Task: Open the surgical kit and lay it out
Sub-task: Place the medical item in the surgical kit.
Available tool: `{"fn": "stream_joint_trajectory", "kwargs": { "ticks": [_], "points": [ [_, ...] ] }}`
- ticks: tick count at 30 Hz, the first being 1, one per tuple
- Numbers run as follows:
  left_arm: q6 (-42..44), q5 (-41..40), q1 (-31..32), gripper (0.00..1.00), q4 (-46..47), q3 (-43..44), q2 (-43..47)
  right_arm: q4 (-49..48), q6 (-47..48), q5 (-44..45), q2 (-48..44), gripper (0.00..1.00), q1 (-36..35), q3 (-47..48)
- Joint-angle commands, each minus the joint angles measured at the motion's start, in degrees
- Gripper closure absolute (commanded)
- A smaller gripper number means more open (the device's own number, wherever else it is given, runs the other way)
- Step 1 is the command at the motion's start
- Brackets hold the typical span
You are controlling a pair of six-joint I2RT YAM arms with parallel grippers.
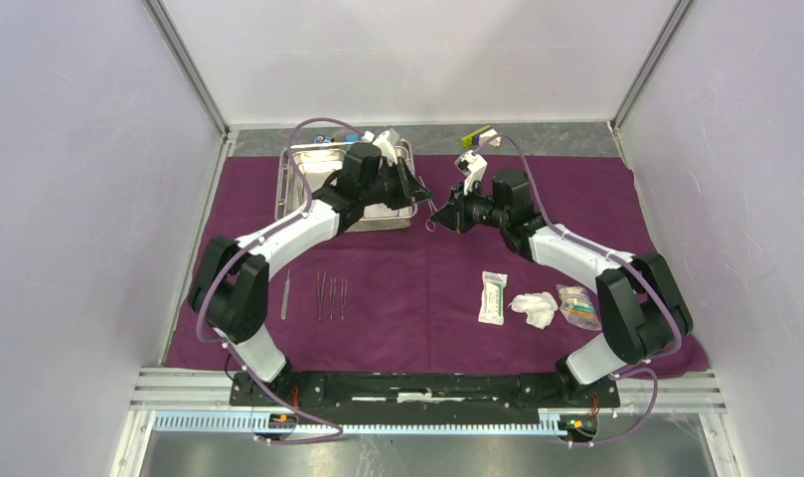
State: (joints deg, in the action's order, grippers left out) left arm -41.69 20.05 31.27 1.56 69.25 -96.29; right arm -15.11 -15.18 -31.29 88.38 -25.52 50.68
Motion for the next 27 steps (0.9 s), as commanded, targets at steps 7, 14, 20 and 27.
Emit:
{"fn": "stream_joint_trajectory", "kwargs": {
  "ticks": [7, 14, 20, 27],
  "points": [
    [7.5, -10.4, 4.0, 0.98, -15.4, 6.7, 0.6, 8.4, 11.6, 1.8, -4.3, 0.46, 3.0, 0.9],
    [4.9, -15.1, 11.3, 0.98, -24.4, 8.8, -1.2, 14.9, 22.1, 7.0, -13.7, 0.39, 9.7, -2.2],
    [1.3, -14.9, 16.4, 0.98, -26.5, 8.1, -4.8, 14.9, 21.4, 7.1, -18.1, 0.37, 18.9, -5.2],
    [0.0, -13.4, 18.3, 0.98, -28.8, 9.1, -9.5, 13.0, 21.0, 4.8, -20.1, 0.37, 25.1, -10.6]
  ]
}}
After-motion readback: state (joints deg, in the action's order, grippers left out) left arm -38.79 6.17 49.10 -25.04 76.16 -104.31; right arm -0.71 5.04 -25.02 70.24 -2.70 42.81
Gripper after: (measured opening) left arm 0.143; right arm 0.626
